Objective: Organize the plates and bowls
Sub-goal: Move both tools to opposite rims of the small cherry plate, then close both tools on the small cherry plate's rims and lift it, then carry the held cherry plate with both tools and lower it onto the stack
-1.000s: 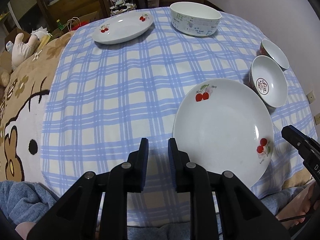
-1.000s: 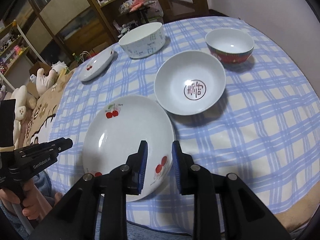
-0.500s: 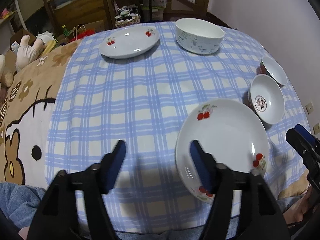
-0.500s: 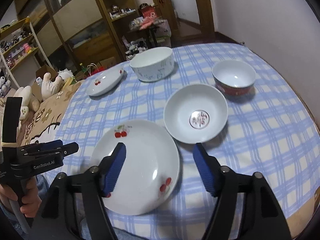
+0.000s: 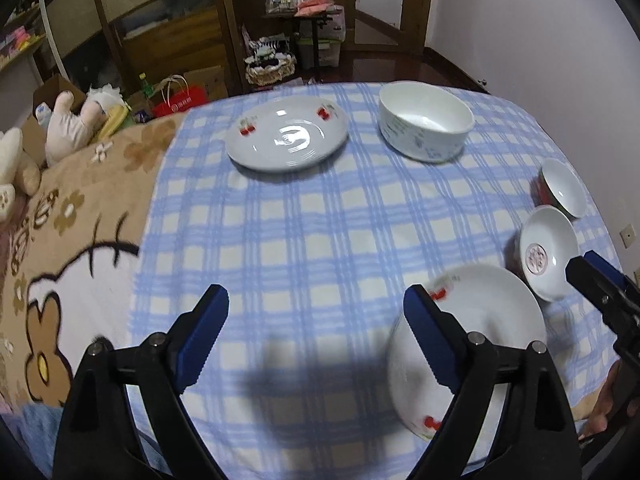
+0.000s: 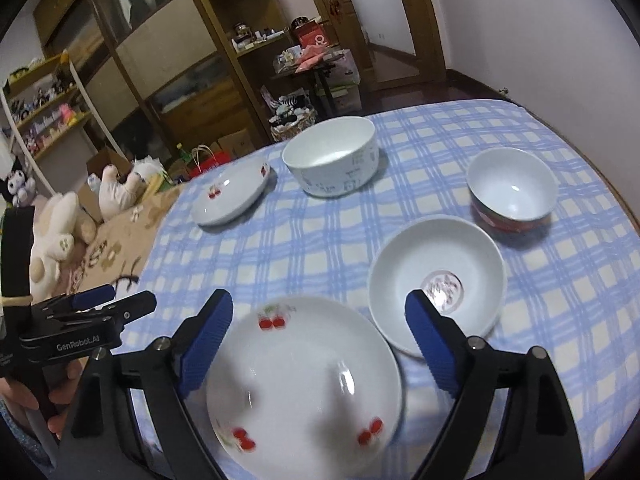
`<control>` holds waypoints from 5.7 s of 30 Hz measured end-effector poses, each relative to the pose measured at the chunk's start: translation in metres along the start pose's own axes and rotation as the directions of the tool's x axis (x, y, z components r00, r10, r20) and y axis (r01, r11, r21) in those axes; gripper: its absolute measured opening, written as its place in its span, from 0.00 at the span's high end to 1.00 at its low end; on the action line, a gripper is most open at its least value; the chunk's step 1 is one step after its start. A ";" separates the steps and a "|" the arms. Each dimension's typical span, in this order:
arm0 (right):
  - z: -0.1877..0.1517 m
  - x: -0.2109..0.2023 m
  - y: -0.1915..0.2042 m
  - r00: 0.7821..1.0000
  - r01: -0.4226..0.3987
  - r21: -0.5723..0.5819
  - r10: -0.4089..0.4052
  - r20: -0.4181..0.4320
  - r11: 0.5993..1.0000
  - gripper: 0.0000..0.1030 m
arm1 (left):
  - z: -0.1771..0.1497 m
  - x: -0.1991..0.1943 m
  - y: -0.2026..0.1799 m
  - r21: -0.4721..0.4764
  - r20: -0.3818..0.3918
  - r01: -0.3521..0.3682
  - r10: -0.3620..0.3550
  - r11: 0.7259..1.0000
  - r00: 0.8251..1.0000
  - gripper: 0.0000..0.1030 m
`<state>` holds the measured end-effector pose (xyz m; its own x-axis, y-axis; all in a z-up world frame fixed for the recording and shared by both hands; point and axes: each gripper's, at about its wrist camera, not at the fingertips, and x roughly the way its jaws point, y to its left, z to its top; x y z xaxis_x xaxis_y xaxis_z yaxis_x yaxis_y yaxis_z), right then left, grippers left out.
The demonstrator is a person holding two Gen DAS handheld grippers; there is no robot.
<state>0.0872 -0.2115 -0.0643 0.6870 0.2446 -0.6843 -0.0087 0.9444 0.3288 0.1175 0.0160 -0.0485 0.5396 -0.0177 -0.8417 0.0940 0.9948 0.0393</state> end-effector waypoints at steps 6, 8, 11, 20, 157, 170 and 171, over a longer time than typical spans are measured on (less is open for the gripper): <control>0.028 0.030 0.010 0.998 -0.053 -0.020 0.053 -0.027 0.998 0.10 | 0.028 0.012 0.024 -0.015 0.005 -0.018 0.018 1.000 1.000 0.14; 0.038 0.042 0.019 0.998 -0.054 -0.051 0.052 -0.033 0.997 0.10 | 0.038 0.018 0.031 -0.009 0.007 -0.028 0.028 1.000 1.000 0.14; 0.051 0.060 0.033 0.997 -0.063 -0.082 0.060 -0.039 0.995 0.10 | 0.057 0.030 0.043 -0.007 0.015 -0.044 0.044 0.999 0.999 0.14; 0.098 0.121 0.080 0.994 -0.103 -0.166 0.098 -0.039 0.981 0.10 | 0.104 0.078 0.084 -0.001 0.019 -0.100 0.100 0.995 0.995 0.14; 0.127 0.085 0.073 0.978 0.002 -0.225 -0.049 -0.205 0.974 0.94 | 0.076 0.036 0.054 -0.201 -0.027 0.187 -0.196 0.962 0.980 0.84; 0.075 0.025 0.029 0.976 0.031 -0.168 -0.066 -0.207 0.985 0.94 | 0.026 0.011 0.008 -0.133 -0.042 0.232 -0.239 0.964 0.970 0.84; 0.071 0.023 0.026 0.975 0.034 -0.164 -0.069 -0.210 0.986 0.94 | 0.021 0.011 0.004 -0.128 -0.049 0.234 -0.242 0.964 0.969 0.84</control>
<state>0.1545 -0.1972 -0.0254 0.5176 0.2198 -0.8269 -0.1042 0.9754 0.1940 0.1415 0.0175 -0.0462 0.4592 -0.2528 -0.8516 0.1095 0.9674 -0.2282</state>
